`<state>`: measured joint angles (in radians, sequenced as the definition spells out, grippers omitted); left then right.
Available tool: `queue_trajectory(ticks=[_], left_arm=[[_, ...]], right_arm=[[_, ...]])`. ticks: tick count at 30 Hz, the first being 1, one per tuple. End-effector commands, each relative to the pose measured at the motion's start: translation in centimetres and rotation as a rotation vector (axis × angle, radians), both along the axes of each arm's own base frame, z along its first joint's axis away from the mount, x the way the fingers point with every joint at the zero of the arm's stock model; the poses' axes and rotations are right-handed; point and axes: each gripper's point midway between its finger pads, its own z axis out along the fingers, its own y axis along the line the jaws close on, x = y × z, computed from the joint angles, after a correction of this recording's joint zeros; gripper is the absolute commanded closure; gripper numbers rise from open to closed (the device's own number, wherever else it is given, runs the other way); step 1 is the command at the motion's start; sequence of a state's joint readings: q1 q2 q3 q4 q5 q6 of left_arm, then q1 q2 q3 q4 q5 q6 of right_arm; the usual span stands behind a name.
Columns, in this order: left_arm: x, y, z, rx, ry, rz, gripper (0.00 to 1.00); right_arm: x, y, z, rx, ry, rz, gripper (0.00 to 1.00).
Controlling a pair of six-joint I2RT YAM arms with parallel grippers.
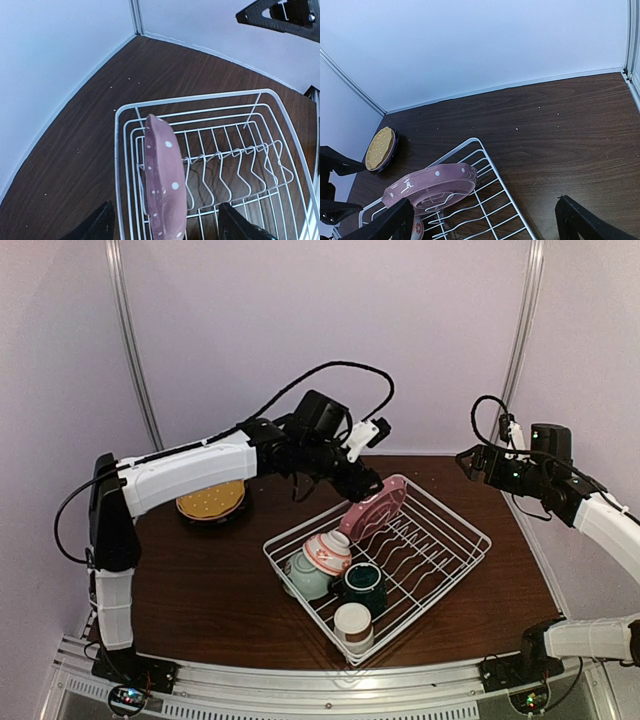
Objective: Unload the mixed dishes from the dish rack
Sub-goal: Grab the plate from the dish rack.
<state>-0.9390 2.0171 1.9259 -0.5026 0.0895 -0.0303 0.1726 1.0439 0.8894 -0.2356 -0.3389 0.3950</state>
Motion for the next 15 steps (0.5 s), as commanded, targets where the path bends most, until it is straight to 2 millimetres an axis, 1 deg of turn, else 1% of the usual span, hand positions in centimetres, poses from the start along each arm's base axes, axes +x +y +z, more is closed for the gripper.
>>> queue_trajectory(ticks=[1, 2, 6, 12, 15], left_arm=[[-0.8, -2.3, -1.9, 0.035, 0.011, -0.036, 0.29], [-0.9, -2.7, -2.0, 0.039, 0.009, -0.037, 0.31], [-0.4, -3.6, -4.3, 0.093, 0.021, -0.025, 0.38], [0.5, -4.1, -7.1, 0.141, 0.039, 0.004, 0.50], [1.4, -3.8, -7.9, 0.176, 0.021, 0.046, 0.56]], right_arm=[[-0.2, 0.0, -0.2, -0.012, -0.007, 0.002, 0.00], [-0.2, 0.0, -0.2, -0.012, -0.006, 0.002, 0.00], [-0.2, 0.0, -0.3, -0.012, -0.005, 0.002, 0.00], [-0.2, 0.0, -0.5, -0.013, -0.001, 0.001, 0.00], [-0.1, 0.0, -0.4, -0.014, -0.004, 0.000, 0.00]])
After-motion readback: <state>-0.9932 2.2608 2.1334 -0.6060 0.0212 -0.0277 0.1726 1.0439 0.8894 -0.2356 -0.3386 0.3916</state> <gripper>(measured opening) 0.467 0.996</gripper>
